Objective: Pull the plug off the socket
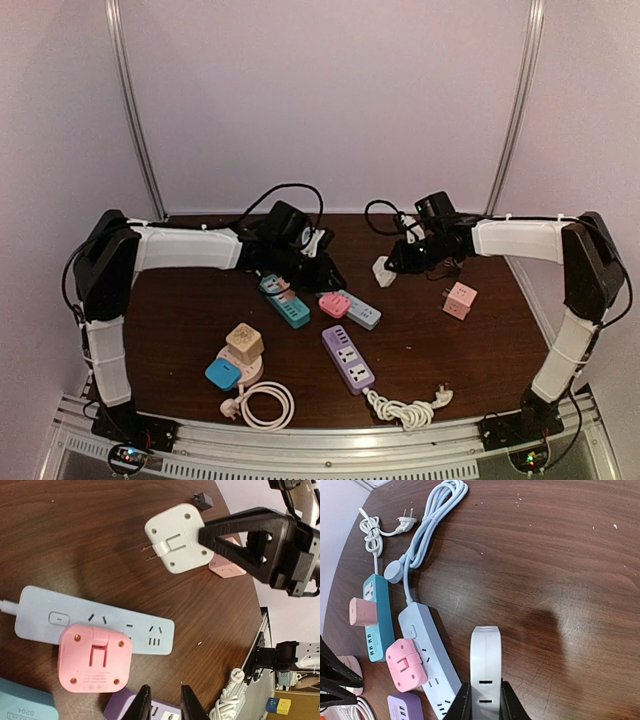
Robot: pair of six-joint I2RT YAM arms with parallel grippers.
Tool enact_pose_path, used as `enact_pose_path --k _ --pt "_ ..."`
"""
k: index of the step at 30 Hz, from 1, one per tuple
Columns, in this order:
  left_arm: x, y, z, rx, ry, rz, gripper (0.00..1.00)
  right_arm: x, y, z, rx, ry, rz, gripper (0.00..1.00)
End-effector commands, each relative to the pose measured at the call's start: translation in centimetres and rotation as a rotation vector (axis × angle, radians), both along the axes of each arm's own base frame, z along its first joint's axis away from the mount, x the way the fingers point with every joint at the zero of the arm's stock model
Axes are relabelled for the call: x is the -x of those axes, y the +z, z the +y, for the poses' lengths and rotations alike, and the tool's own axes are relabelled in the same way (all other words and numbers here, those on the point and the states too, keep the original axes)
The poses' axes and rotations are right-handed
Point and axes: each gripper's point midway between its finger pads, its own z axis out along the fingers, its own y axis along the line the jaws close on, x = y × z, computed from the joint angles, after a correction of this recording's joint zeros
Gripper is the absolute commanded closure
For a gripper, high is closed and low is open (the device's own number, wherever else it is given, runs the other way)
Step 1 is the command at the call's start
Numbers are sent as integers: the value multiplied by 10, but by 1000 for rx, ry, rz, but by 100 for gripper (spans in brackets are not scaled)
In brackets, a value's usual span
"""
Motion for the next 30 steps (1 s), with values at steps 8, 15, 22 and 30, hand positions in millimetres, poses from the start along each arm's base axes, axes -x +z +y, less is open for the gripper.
enact_pose_path --k 8,15,22,30 --pt "1 10 34 -66 37 -73 77 -21 -25 -27 -146 -102 92 76" --pt "1 11 36 -70 48 -73 77 -17 -46 -53 -135 -153 131 74" --pt "0 11 37 -74 54 -80 77 -11 -42 -70 -88 -190 113 69" --pt "-10 3 54 -117 89 -74 74 3 -5 -38 112 -105 -71 52"
